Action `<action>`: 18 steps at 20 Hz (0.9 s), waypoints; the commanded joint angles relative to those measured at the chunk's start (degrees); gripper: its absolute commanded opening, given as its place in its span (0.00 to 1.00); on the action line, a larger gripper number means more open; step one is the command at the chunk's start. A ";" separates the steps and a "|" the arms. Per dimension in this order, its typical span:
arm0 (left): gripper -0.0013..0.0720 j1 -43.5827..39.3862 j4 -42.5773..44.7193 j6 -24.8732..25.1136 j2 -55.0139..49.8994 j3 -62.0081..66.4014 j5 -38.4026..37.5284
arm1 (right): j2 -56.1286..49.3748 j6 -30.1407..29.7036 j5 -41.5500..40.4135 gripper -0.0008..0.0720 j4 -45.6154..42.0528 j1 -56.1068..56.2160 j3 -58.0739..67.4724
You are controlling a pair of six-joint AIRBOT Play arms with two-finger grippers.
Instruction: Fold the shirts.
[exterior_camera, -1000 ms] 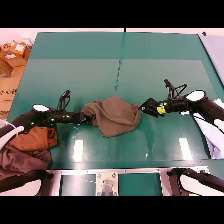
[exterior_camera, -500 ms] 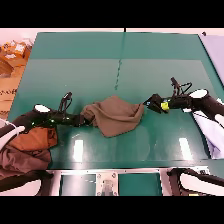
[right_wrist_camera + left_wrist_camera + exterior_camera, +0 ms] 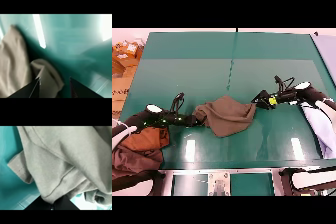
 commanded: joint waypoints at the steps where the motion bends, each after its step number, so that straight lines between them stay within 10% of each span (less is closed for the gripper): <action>1: 0.05 -0.02 0.04 -0.37 -0.02 -0.02 0.09 | -4.24 -3.08 7.41 0.61 3.58 0.68 3.61; 4: 0.05 -0.02 0.02 -0.39 -0.02 -0.02 0.00 | -8.44 -3.08 16.63 0.60 3.63 2.01 6.62; 9: 0.05 0.11 0.42 -0.55 -0.02 0.28 -0.55 | -9.18 -3.28 15.08 0.04 2.73 2.49 7.41; 18: 0.05 15.76 10.14 -9.51 10.01 18.49 -19.54 | 1.38 -3.08 14.49 0.04 5.05 -7.45 12.85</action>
